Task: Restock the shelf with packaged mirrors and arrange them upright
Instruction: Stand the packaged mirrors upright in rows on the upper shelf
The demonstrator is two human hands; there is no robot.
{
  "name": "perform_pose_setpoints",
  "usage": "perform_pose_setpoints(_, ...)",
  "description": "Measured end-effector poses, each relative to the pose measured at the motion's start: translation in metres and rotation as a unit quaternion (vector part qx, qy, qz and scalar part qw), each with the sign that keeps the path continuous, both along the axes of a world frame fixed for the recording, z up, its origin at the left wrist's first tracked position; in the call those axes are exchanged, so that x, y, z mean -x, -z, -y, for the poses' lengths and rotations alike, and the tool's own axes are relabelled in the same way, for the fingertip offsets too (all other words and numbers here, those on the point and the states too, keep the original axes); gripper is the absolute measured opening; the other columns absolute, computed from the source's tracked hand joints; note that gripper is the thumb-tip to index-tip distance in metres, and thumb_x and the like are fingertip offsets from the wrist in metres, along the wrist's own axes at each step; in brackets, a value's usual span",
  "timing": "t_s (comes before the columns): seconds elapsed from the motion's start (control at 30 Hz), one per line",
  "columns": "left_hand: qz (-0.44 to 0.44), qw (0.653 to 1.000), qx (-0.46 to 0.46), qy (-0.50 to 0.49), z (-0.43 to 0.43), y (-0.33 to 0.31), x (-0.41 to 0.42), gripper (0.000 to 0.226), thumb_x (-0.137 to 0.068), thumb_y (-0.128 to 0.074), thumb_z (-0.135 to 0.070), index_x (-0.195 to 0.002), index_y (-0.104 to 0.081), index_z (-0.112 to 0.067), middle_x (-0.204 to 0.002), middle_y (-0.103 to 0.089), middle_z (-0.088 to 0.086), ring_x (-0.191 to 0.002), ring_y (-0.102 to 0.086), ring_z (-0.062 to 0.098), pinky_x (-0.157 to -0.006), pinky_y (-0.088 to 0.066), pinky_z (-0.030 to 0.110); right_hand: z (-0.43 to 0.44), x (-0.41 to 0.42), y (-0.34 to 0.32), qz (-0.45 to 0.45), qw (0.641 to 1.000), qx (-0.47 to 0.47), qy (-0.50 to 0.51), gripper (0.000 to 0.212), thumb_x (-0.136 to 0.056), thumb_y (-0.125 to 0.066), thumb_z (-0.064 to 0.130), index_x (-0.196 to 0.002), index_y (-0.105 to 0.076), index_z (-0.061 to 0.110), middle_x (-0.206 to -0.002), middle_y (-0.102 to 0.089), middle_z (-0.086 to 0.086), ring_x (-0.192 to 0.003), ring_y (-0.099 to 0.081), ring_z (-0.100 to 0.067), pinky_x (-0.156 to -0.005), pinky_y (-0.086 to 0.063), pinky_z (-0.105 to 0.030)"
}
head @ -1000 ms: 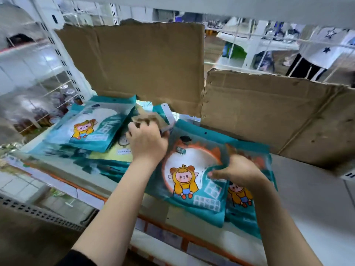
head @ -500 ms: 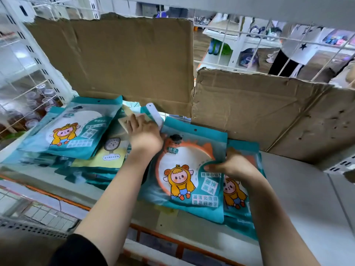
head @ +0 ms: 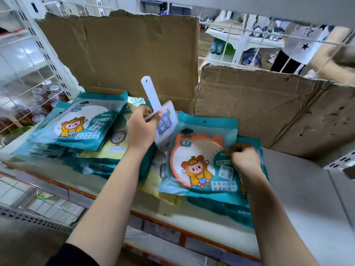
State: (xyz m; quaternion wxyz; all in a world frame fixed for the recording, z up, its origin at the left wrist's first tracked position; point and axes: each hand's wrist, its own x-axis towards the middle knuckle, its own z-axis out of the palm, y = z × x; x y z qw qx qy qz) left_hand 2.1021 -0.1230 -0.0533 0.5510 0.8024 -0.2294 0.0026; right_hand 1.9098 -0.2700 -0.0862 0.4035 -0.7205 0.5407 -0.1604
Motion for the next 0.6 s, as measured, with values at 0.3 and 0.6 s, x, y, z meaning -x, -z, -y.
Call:
perform_pose_setpoints(0.3,-0.052,0.998,0.023,-0.008,-0.008,0.005,0.018,0.027,-0.089,-0.060,-0.036,-0.101,-0.058,-0.012,-0.093,-0.059,-0.002,-0.084,-0.053,0.016,-0.064,-0.032,0.023,-0.014,0.022,-0.005,0.247,0.952,-0.137,0.115,0.023,-0.094,-0.052,0.005,-0.116,-0.051,0.000,-0.099,-0.063,-0.019,-0.079,-0.063,-0.028,-0.070,-0.054,-0.037)
perform_pose_setpoints(0.6,-0.074,0.994,0.076,0.030,0.015,-0.004,0.072,0.036,-0.083,-0.066,-0.043,-0.096,-0.054,-0.012,-0.084,-0.059,-0.003,-0.071,-0.053,0.012,-0.059,-0.039,0.019,-0.019,0.096,-0.019,0.307,0.938,-0.099,0.129,0.016,-0.095,-0.047,0.012,-0.082,-0.056,0.012,-0.072,-0.061,-0.007,-0.059,-0.061,-0.018,-0.061,-0.051,-0.032)
